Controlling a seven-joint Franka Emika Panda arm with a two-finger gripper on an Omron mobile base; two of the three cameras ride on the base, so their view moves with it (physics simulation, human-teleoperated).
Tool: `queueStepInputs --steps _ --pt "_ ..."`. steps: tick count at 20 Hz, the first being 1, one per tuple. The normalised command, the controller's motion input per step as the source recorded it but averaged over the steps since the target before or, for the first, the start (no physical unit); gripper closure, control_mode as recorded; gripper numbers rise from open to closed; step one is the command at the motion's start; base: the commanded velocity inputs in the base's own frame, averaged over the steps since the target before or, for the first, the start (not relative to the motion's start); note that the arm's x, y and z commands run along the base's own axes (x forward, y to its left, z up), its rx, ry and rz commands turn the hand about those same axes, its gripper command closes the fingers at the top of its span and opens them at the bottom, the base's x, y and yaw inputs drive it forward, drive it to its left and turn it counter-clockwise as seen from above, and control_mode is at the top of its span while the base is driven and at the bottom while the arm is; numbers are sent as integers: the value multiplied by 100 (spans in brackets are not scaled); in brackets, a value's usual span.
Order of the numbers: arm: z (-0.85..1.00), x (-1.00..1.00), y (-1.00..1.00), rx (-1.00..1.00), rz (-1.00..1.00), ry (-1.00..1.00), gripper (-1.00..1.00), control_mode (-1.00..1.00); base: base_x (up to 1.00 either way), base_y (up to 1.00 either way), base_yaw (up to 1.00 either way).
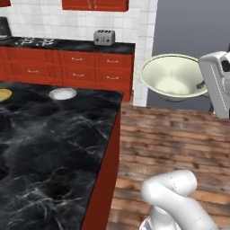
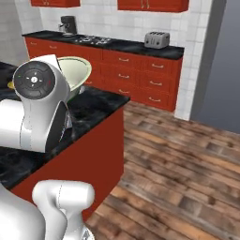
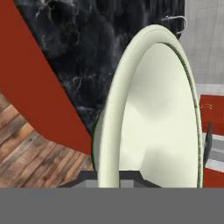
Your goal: Move the bowls from the cabinet to the plates on the dining table.
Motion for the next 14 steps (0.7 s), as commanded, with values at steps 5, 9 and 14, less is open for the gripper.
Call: queueStepInputs --steps 5,9,14 --pt "0 0 0 0 0 0 100 100 59 -6 37" --pt "0 0 0 0 0 0 100 100 59 -12 35" --pt "0 0 0 0 0 0 100 100 56 -14 36"
